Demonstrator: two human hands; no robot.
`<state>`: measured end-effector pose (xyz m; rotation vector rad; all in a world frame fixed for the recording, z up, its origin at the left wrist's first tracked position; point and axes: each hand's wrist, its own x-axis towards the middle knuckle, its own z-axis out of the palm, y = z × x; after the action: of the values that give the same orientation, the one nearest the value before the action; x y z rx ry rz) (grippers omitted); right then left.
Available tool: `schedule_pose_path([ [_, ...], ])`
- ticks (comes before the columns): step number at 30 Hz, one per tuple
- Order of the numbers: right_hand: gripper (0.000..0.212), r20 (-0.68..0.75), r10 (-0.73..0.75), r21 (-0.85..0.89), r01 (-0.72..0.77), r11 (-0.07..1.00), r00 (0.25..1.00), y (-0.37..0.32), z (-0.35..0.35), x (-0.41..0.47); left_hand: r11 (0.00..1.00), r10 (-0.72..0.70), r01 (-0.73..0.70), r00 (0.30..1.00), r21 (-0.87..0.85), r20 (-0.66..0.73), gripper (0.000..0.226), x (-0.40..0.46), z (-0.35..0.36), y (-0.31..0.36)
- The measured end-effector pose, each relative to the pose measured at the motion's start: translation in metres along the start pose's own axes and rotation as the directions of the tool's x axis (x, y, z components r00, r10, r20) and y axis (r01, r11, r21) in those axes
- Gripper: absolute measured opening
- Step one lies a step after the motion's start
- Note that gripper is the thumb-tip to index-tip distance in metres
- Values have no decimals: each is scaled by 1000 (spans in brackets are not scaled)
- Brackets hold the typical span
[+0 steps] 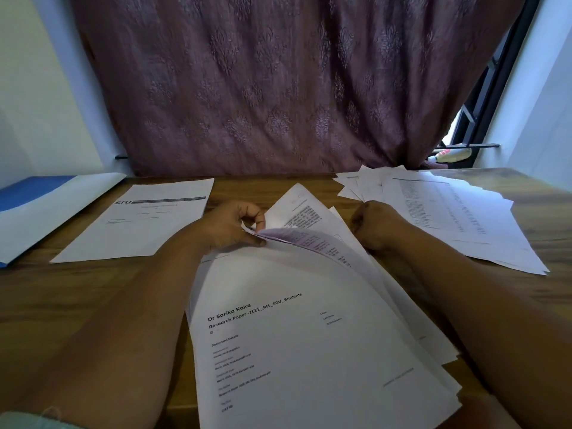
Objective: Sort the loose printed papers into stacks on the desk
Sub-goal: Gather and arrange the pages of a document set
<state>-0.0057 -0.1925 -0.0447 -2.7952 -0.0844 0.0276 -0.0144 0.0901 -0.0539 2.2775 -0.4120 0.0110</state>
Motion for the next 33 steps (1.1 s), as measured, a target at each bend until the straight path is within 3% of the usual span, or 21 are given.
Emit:
schedule_pose_path([
  [4,25,-26,-41,209,45,977,999,6,-4,-3,999,-28,26,999,-29,-46,20,2,0,-1],
  [9,18,-107,-35,399,75,914,994,7,-6,-1,998,-59,57,997,-39,-49,24,2,-1,-1],
  [16,16,24,46,623,-51,780,999,8,-6,-2,997,-61,59,997,-49,-38,23,2,-1,-1],
  [25,24,112,47,695,-112,711,993,10,-8,-5,998,-53,52,998,-39,-33,23,1,0,0],
  [33,26,77,-36,704,-29,710,996,4,-4,-7,997,-71,68,997,-47,-43,22,1,-1,2],
])
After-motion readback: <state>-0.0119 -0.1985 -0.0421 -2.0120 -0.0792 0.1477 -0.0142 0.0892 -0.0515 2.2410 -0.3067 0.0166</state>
